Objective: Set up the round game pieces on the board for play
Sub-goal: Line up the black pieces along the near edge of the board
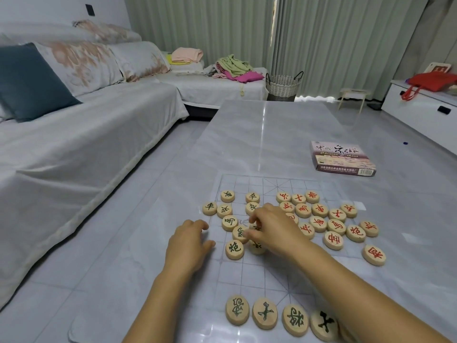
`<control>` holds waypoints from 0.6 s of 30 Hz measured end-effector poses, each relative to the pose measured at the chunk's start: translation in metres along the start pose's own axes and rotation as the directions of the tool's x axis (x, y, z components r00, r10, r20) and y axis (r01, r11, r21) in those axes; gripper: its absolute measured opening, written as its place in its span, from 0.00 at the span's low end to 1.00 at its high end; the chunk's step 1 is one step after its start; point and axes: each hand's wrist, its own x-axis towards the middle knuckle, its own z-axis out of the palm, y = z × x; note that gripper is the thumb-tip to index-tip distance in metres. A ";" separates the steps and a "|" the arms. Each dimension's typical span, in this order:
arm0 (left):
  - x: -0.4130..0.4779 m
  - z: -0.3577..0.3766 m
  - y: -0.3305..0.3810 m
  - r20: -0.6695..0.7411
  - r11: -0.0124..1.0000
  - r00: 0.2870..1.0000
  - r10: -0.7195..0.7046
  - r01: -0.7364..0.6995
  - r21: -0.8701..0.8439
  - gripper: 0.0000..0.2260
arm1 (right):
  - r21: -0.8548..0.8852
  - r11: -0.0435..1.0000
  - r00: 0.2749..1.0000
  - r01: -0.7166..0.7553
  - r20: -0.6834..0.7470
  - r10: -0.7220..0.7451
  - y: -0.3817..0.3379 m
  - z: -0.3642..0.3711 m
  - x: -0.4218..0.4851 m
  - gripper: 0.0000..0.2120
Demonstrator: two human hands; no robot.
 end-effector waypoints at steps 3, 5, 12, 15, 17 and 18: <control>0.008 0.002 -0.001 0.002 0.998 0.999 0.053 -0.053 0.023 0.18 | -0.124 0.992 0.994 -0.019 0.107 0.032 -0.015 0.009 0.026 0.17; 0.013 0.005 0.003 -0.026 0.987 0.987 0.156 -0.157 -0.038 0.18 | -0.183 0.983 0.989 -0.014 0.142 0.041 -0.018 0.012 0.036 0.23; 0.018 0.022 0.009 0.036 0.929 0.938 0.345 -0.346 0.130 0.23 | -0.219 0.975 0.988 0.048 0.156 -0.014 -0.025 0.006 0.042 0.18; 0.018 0.022 0.010 0.021 0.939 0.952 0.305 -0.304 0.161 0.21 | -0.120 0.992 0.998 0.031 0.051 -0.025 -0.016 -0.020 0.027 0.14; 0.018 0.020 0.010 -0.002 0.931 0.943 0.333 -0.328 0.158 0.17 | -0.059 0.998 0.999 0.012 -0.029 -0.013 0.004 -0.044 0.006 0.16; 0.017 0.020 0.010 -0.011 0.923 0.936 0.353 -0.347 0.165 0.17 | -0.033 0.999 0.998 0.002 -0.057 -0.004 0.018 -0.053 -0.010 0.14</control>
